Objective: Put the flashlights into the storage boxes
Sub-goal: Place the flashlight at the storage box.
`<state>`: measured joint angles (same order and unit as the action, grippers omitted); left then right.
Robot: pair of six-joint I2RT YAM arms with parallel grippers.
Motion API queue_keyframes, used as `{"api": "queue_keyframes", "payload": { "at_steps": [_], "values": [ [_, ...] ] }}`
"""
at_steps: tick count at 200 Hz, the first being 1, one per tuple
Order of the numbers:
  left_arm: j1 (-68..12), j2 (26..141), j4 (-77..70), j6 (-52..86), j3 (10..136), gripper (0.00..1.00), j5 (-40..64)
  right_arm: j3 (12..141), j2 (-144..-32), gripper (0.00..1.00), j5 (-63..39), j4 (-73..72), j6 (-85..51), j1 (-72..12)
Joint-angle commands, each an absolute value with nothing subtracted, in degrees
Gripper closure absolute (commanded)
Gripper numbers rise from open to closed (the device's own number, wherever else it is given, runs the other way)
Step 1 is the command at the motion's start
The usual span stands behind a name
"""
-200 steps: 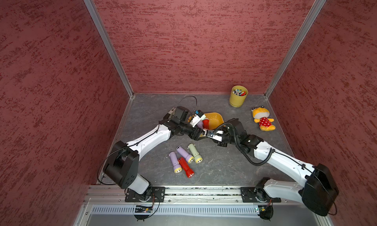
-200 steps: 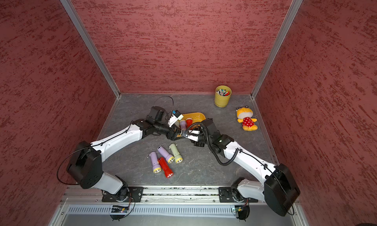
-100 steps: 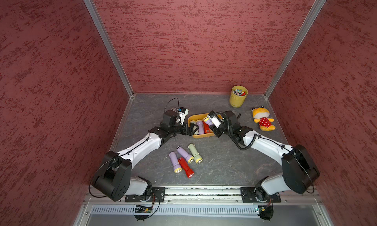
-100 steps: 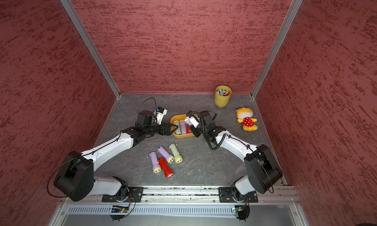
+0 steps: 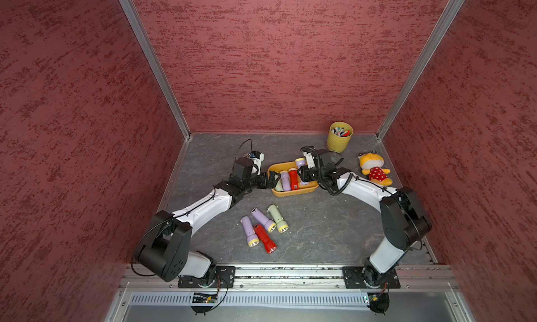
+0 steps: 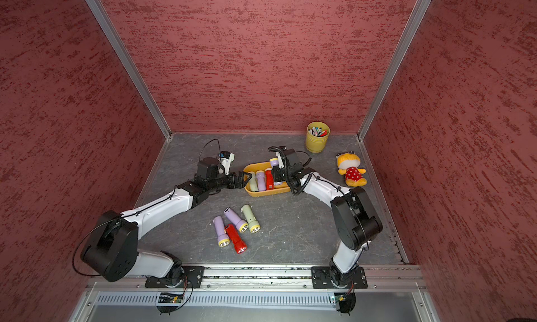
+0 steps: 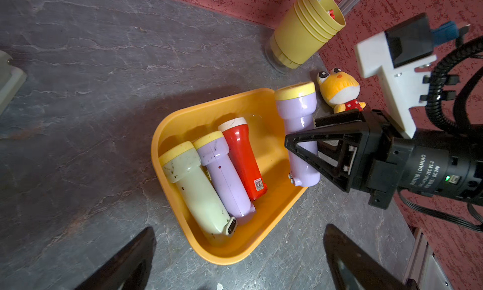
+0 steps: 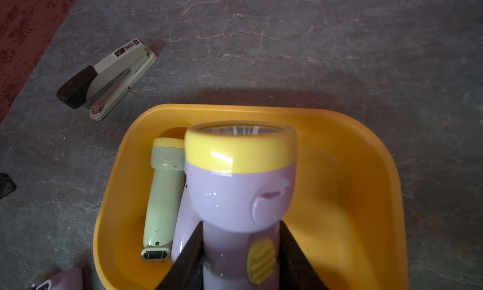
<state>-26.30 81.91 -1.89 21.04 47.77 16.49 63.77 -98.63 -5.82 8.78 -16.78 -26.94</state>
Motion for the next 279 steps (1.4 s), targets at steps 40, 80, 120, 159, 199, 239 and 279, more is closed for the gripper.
{"api": "queue_keyframes", "payload": {
  "at_steps": [40,80,120,159,199,239,279],
  "values": [
    [-26.1,83.0,-2.9,20.9,47.2,0.01,16.5,65.1,-102.8,0.66,-2.5,7.8,-23.8,-24.9],
    [-26.1,83.2,-2.3,20.6,47.2,0.00,16.0,68.0,-106.2,0.66,-3.6,10.9,-24.0,-24.4],
    [-26.1,83.5,-2.4,20.7,47.3,0.01,16.3,69.8,-108.2,0.64,-4.7,12.3,-24.2,-24.3],
    [-26.2,83.2,-2.1,20.5,47.3,0.01,16.2,71.9,-110.5,0.61,-6.5,14.2,-24.0,-24.3],
    [-26.2,83.0,-1.9,20.4,47.2,0.01,16.1,73.5,-112.1,0.57,-7.9,16.1,-24.1,-24.1],
    [-26.3,83.0,-1.9,20.4,47.2,0.00,16.1,73.4,-112.2,0.53,-8.3,16.5,-23.9,-24.1],
    [-26.3,82.8,-1.7,20.3,47.1,0.01,16.0,73.3,-111.3,0.53,-8.2,16.5,-23.5,-24.1]
  ]
}}
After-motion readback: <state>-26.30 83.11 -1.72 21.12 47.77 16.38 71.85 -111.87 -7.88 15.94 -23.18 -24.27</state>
